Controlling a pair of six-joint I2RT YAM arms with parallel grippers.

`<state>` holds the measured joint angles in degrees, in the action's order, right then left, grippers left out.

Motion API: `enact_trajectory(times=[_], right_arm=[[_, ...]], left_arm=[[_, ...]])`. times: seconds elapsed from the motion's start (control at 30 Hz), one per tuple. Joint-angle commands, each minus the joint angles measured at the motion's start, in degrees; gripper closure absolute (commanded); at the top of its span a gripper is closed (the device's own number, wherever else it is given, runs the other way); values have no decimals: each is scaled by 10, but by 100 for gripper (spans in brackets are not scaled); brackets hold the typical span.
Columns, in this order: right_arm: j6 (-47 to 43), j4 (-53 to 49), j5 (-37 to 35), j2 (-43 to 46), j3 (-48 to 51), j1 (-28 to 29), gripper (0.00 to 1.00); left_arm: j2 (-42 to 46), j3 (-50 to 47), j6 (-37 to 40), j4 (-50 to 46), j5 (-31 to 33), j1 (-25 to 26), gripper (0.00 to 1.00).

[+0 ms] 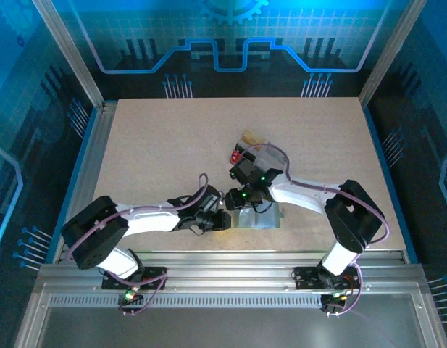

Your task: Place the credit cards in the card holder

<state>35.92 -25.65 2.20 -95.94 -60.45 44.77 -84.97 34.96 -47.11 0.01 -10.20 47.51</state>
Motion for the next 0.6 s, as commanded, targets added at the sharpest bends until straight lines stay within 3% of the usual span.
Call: enact_trajectory(times=[0.0, 0.2, 0.3, 0.4, 0.47, 0.5, 0.57], right_arm=[[-9, 16, 35, -26, -51, -1, 48], [-39, -3, 68, -56, -119, 4, 43], [-62, -30, 38, -34, -133, -3, 43], [-87, -89, -47, 2, -151, -31, 43], [-103, -148, -141, 13, -173, -49, 42], [-108, -180, -203, 13, -187, -58, 39], [-122, -212, -259, 11, -202, -80, 33]], left_arm=[[60, -23, 2, -43, 15, 3, 72], [190, -57, 5, -121, 36, -17, 65], [256, -67, 11, -164, 35, -40, 62], [306, -65, 27, -200, 25, -61, 55], [320, -56, 40, -218, 20, -73, 50], [321, -49, 46, -220, 17, -79, 47], [308, -35, 55, -211, 5, -90, 42]])
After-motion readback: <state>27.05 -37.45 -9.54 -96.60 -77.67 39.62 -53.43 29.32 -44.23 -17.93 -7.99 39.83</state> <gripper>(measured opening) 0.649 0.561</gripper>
